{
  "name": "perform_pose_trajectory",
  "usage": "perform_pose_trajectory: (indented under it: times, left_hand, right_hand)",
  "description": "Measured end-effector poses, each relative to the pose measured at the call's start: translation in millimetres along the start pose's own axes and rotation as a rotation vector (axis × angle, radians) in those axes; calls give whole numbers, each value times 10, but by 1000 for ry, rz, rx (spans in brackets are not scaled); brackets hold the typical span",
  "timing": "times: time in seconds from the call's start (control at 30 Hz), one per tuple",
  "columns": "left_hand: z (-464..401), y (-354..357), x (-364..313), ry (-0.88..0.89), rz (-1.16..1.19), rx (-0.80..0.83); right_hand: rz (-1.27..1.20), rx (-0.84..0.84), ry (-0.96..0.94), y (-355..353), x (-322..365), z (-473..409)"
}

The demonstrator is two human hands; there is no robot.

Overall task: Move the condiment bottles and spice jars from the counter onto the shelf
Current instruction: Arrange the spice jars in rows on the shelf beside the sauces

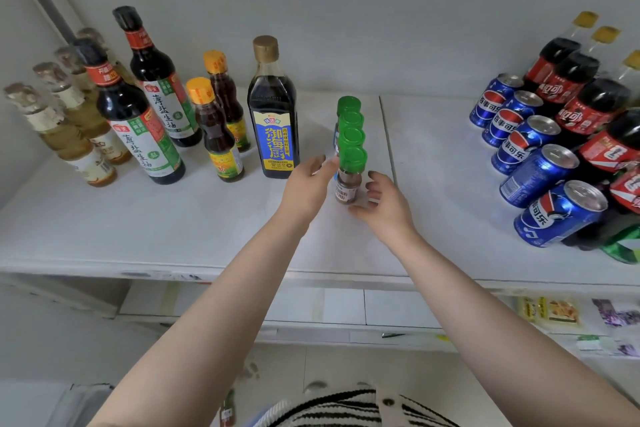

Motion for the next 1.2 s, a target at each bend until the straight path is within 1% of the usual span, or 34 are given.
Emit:
perform_pose_trajectory:
  times: [0.07,0.13,0.23,0.33,0.4,0.53,0.63,0.7,0.77,0.93,1.1,1.2]
  left_hand:
    - [174,-114,33,2,-30,-69]
    - [396,-218,59,40,-59,-121]
    - [778,-363,144,95,-90,-210]
    - [1266,-468,282,142,-139,-299]
    - [1633,-512,425,142,-169,-348]
    - [2412,-632,734,112,-363,-423]
    - [2972,-878,948,44,-513,-507]
    - [3334,-1133,1125,-28,-571,-580]
    - [3676,-1387,1348,-115,-589,-635]
    - [4458,-1944,1902,-315,-544,-757]
    - [4968,-2546,2329,-425,-509,-807]
    - [5191,-2973,2619,-505,-498,-762]
  right_hand:
    - [-12,-7,-4,-59,-37,128]
    - [-17,-17,-25,-117,-59,277]
    - [-12,15,-78,-162,-52,543]
    - [-15,87,-139,-162,-27,904]
    - [7,145,-190,-128,-20,1189]
    - [78,297,-316,93,-16,1786]
    - [148,414,-405,397,-23,2184]
    - [232,495,-462,652,-27,2422]
    - [317,567,-509,910,-36,2642]
    - [451,725,-590,1523,-50,3250]
    - [552,825,-661,2215,10,3759]
    - [608,866,-649,2685,35,4012]
Point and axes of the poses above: each hand's wrist, its own z-axis away from the middle knuckle, its own y-axis out of the palm, x = y × z, the point moved 8 cm from there along -z, towards the middle knuckle, and after that the axes turned 12 degrees about z, right-handed, at the moved point
